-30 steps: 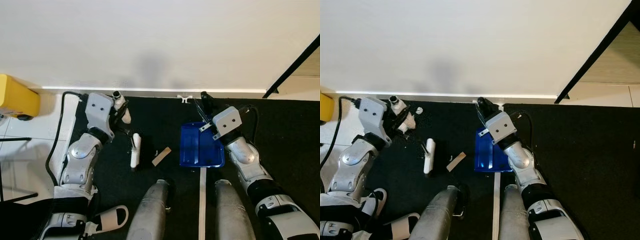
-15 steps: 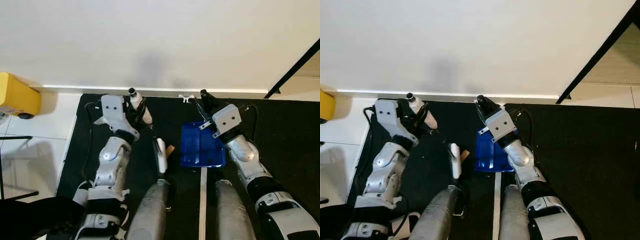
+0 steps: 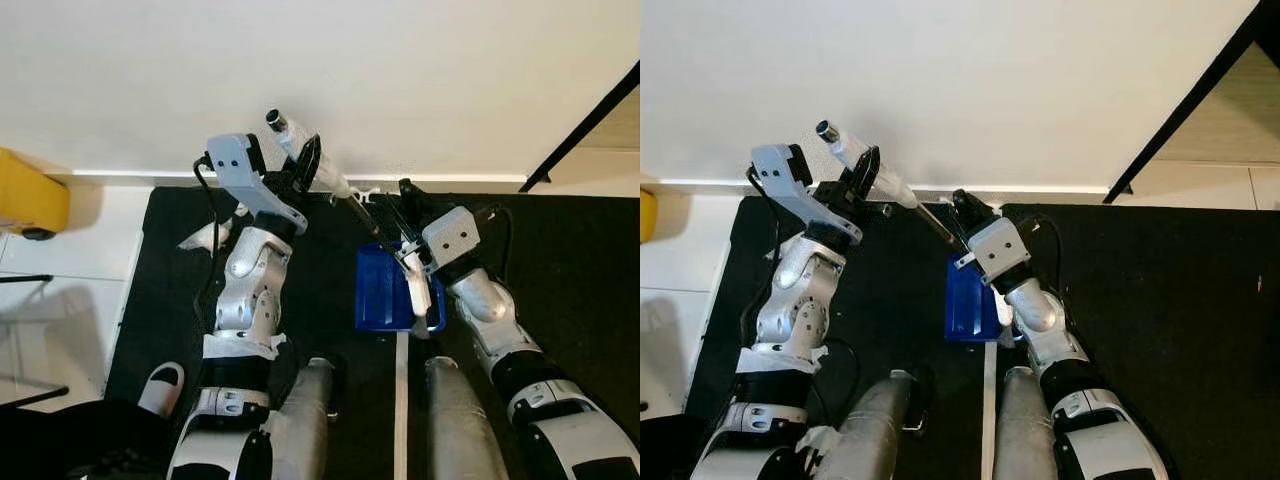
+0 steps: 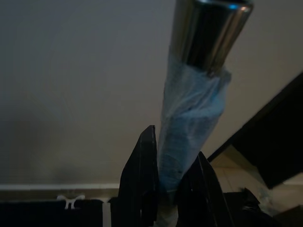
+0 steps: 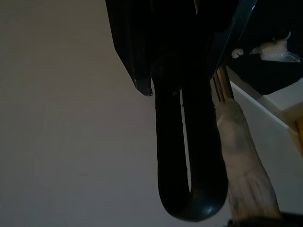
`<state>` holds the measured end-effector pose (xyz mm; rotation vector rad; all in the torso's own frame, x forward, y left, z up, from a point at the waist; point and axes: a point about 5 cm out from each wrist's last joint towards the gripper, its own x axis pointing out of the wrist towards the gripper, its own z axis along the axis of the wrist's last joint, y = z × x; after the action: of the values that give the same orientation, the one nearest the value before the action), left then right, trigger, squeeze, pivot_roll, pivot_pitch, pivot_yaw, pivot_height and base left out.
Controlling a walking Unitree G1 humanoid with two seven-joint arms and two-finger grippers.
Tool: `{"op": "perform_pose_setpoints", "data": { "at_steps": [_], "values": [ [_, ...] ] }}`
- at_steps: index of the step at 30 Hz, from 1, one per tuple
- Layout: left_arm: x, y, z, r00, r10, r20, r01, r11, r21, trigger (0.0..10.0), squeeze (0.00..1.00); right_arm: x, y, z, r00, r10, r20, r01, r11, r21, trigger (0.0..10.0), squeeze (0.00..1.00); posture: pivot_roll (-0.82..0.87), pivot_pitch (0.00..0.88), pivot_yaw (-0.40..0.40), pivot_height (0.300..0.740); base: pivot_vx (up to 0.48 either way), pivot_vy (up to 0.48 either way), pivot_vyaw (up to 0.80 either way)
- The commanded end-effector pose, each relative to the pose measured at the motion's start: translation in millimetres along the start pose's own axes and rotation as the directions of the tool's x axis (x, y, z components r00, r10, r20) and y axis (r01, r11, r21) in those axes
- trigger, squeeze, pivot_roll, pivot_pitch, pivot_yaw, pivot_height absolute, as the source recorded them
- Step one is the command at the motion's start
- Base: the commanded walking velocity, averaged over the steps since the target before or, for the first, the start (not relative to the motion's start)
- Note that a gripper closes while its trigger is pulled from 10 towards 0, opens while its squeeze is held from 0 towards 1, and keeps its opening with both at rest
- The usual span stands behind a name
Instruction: Sweep floor
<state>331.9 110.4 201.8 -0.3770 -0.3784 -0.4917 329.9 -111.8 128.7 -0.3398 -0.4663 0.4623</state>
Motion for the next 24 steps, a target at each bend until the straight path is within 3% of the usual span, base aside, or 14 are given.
{"op": "perform_pose_setpoints", "data": {
  "at_steps": [1, 4, 8, 16, 20, 23, 24],
  "values": [
    [-7.7, 3.6, 10, 0.999, -0.034, 0.013, 0.034, 0.999, 0.033, 10.0, 0.00, -16.6, 18.4, -20, 0.992, 0.052, -0.116, -0.046, 0.998, 0.053, 10.0, 0.00, 0.11, 0.401, 0.144, 0.740, 0.000, 0.000, 0.00],
    [-17.0, 13.5, 27, 0.999, -0.042, 0.014, 0.040, 0.993, 0.108, 10.0, 0.00, -17.1, 17.4, -20, 0.992, 0.050, -0.119, -0.044, 0.998, 0.052, 10.0, 0.00, 0.12, 0.401, 0.143, 0.740, 0.000, 0.000, 0.00],
    [-23.8, 19.8, 41, 0.999, -0.035, 0.014, 0.033, 0.989, 0.144, 10.0, 0.00, -17.7, 16.7, -21, 0.991, 0.049, -0.121, -0.043, 0.998, 0.051, 10.0, 0.00, 0.13, 0.397, 0.143, 0.740, 0.000, 0.000, 0.00],
    [-54.6, 30.5, 71, 0.985, 0.008, -0.175, 0.029, 0.977, 0.210, 10.0, 0.00, -17.0, 9.1, -18, 0.994, 0.032, -0.102, -0.027, 0.998, 0.050, 10.0, 0.00, 0.18, 0.362, 0.148, 0.740, 0.000, 0.000, 0.00],
    [-71.1, 48.2, 78, 0.951, 0.192, -0.240, -0.115, 0.947, 0.300, 10.0, 0.00, -21.2, -0.3, -17, 0.995, 0.008, -0.098, 0.002, 0.996, 0.093, 10.0, 0.00, 0.18, 0.322, 0.145, 0.740, 0.000, 0.000, 0.00],
    [-75.4, 53.1, 78, 0.936, 0.243, -0.253, -0.152, 0.931, 0.331, 10.0, 0.00, -23.5, -3.8, -17, 0.995, 0.000, -0.098, 0.010, 0.995, 0.102, 10.0, 0.00, 0.18, 0.310, 0.144, 0.740, 0.000, 0.000, 0.00],
    [-80.6, 60.3, 76, 0.905, 0.318, -0.282, -0.199, 0.904, 0.380, 10.0, 0.00, -26.2, -9.0, -16, 0.995, -0.013, -0.096, 0.023, 0.994, 0.110, 10.0, 0.00, 0.17, 0.293, 0.143, 0.740, 0.000, 0.000, 0.00]
  ]
}}
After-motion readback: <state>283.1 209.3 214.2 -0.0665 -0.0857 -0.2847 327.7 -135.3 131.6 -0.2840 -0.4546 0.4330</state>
